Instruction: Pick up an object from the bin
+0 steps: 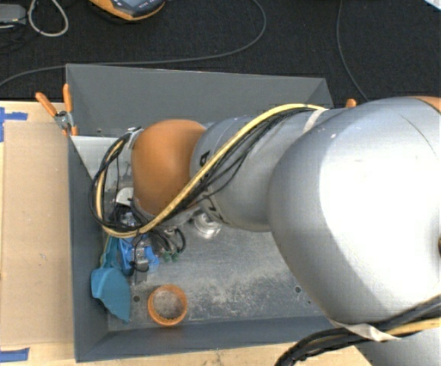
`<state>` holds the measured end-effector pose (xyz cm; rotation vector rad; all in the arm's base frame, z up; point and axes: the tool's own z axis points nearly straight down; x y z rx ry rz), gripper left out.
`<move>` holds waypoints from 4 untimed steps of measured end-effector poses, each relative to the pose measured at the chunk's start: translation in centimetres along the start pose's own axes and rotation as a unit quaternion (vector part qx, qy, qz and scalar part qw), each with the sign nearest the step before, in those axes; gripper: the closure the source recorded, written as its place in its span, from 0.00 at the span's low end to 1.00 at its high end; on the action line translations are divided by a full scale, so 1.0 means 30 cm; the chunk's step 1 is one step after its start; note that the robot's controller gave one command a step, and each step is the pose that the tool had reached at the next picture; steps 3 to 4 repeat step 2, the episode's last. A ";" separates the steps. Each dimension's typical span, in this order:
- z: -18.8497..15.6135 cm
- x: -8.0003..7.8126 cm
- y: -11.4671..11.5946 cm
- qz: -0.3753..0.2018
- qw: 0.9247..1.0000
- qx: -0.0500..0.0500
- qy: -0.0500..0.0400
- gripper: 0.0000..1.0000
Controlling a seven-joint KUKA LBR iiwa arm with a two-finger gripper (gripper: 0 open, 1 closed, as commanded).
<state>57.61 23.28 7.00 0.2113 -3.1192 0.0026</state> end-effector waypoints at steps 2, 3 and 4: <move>-0.009 0.043 -0.011 0.006 1.000 0.002 0.009 1.00; -0.009 0.043 -0.011 0.006 1.000 0.002 0.009 1.00; -0.009 0.043 -0.011 0.006 1.000 0.002 0.009 1.00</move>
Offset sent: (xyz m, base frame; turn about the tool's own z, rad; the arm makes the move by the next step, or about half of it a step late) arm -0.0102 -0.0039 0.0071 0.0131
